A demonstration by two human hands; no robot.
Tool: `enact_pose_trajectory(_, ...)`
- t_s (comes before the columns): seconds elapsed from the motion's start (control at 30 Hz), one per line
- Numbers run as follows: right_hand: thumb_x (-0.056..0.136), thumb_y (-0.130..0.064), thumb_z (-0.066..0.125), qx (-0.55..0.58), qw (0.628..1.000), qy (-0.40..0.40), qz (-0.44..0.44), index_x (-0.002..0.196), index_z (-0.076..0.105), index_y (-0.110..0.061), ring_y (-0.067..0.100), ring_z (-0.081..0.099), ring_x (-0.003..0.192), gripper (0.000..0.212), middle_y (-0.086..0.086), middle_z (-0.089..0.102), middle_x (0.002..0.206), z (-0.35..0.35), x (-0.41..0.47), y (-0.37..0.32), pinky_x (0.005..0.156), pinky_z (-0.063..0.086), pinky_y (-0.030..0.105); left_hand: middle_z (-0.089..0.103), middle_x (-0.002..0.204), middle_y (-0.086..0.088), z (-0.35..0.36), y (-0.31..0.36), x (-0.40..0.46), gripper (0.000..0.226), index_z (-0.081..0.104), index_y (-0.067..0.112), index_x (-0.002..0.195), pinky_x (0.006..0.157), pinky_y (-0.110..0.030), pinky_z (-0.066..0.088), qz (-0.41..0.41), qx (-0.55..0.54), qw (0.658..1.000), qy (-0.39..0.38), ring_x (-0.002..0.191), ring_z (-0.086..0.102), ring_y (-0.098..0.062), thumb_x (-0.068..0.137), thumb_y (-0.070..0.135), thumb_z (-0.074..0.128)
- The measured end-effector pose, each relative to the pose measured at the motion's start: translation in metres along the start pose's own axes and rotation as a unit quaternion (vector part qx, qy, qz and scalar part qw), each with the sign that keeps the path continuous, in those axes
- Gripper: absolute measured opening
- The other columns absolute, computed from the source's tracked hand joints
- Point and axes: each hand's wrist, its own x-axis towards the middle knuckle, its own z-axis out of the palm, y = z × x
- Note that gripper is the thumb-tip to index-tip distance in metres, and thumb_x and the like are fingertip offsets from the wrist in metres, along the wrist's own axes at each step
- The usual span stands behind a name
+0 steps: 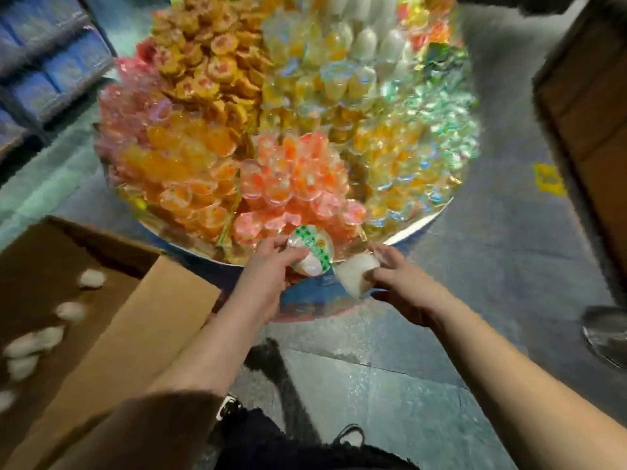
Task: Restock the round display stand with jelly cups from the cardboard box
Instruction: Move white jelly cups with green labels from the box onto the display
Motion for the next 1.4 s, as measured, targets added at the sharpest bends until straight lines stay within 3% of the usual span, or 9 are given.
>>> enact_pose_trajectory(0.07, 0.091, -0.003, 0.060, 0.041, 0.999, 0.031, -0.011, 0.127, 0.044, -0.025, 0.013, 0.053, 0.079, 0.045, 0.004, 0.057, 0.103, -0.043, -0.020, 0.003, 0.069, 0.041, 0.027, 0.072, 0.108, -0.010, 0.053, 0.004, -0.006, 0.046, 0.062, 0.016, 0.111, 0.087, -0.044, 0.046, 0.004, 0.015, 0.999, -0.042, 0.104, 0.066, -0.032, 0.068, 0.025, 0.075)
enact_pose_trajectory(0.27, 0.090, -0.018, 0.063, 0.201, 0.974, 0.102, -0.030, 0.106, 0.049, -0.024, 0.008, 0.036, 0.059, 0.022, -0.005, 0.045, 0.067, -0.140, -0.065, 0.009, 0.061, 0.029, 0.026, 0.068, 0.079, -0.004, 0.177, 0.012, -0.013, 0.016, 0.059, 0.011, 0.102, 0.061, -0.029, 0.043, 0.008, 0.038, 0.990, -0.132, 0.064, 0.062, -0.015, 0.087, 0.006, 0.064)
enact_pose_trajectory(0.37, 0.069, -0.045, 0.071, 0.221, 0.967, 0.127, -0.031, 0.120, 0.056, -0.021, 0.009, 0.042, 0.062, 0.058, -0.001, 0.054, 0.077, -0.175, -0.070, 0.013, 0.063, 0.032, 0.028, 0.069, 0.082, -0.003, 0.220, 0.014, -0.013, 0.025, 0.059, 0.005, 0.113, 0.066, -0.031, 0.048, -0.009, 0.045, 0.987, -0.156, 0.063, 0.065, -0.015, 0.089, 0.008, 0.064)
enact_pose_trajectory(0.5, 0.096, -0.037, 0.053, 0.251, 0.955, 0.158, -0.029, 0.106, 0.065, -0.019, 0.012, 0.050, 0.067, 0.024, -0.002, 0.063, 0.073, -0.218, -0.061, 0.016, 0.061, 0.036, 0.025, 0.067, 0.094, -0.008, 0.271, 0.020, -0.001, 0.019, 0.058, 0.006, 0.109, 0.064, -0.027, 0.051, -0.021, 0.055, 0.980, -0.191, 0.074, 0.066, -0.020, 0.091, 0.009, 0.063)
enact_pose_trajectory(0.7, 0.098, -0.047, 0.049, 0.278, 0.943, 0.185, -0.011, 0.103, 0.068, -0.020, 0.013, 0.058, 0.064, 0.033, 0.003, 0.070, 0.082, -0.296, -0.017, 0.003, 0.052, 0.039, 0.024, 0.065, 0.087, -0.006, 0.348, 0.021, 0.048, 0.012, 0.054, 0.014, 0.096, 0.056, -0.026, 0.040, -0.021, 0.027, 0.981, -0.192, 0.070, 0.062, -0.023, 0.091, 0.007, 0.062)
enact_pose_trajectory(0.97, 0.093, -0.061, 0.043, 0.302, 0.950, 0.062, 0.046, 0.103, 0.065, -0.014, 0.010, 0.055, 0.046, 0.053, 0.004, 0.067, 0.070, -0.418, 0.071, -0.055, 0.044, 0.048, 0.019, 0.068, 0.075, -0.003, 0.453, 0.037, 0.149, 0.010, 0.054, 0.014, 0.091, 0.051, -0.022, 0.039, -0.037, -0.001, 0.985, -0.167, 0.049, 0.061, -0.011, 0.091, 0.006, 0.060)
enact_pose_trajectory(1.17, 0.045, -0.055, 0.094, 0.282, 0.958, -0.033, 0.042, 0.115, 0.063, -0.017, 0.010, 0.058, 0.056, 0.085, 0.014, 0.061, 0.105, -0.474, 0.134, -0.082, 0.048, 0.050, 0.019, 0.068, 0.073, -0.002, 0.500, 0.053, 0.202, 0.011, 0.054, 0.016, 0.090, 0.042, -0.018, 0.038, -0.061, -0.022, 0.988, -0.141, 0.053, 0.059, -0.015, 0.092, 0.006, 0.059)
enact_pose_trajectory(1.27, 0.062, -0.039, 0.086, 0.242, 0.968, -0.036, 0.058, 0.113, 0.062, -0.012, 0.008, 0.057, 0.059, 0.062, 0.015, 0.058, 0.109, -0.491, 0.159, -0.099, 0.049, 0.048, 0.017, 0.067, 0.083, -0.003, 0.510, 0.057, 0.224, 0.008, 0.057, 0.016, 0.096, 0.047, -0.019, 0.040, -0.063, -0.037, 0.990, -0.124, 0.062, 0.059, -0.014, 0.093, 0.009, 0.059)
enact_pose_trajectory(1.4, 0.075, -0.028, 0.068, 0.232, 0.968, -0.039, 0.086, 0.101, 0.063, -0.009, 0.006, 0.057, 0.053, 0.032, 0.004, 0.068, 0.078, -0.508, 0.190, -0.121, 0.047, 0.046, 0.015, 0.071, 0.073, 0.002, 0.520, 0.055, 0.252, 0.012, 0.058, 0.016, 0.102, 0.050, -0.019, 0.045, -0.080, -0.081, 0.990, -0.088, 0.056, 0.063, -0.009, 0.096, 0.006, 0.057)
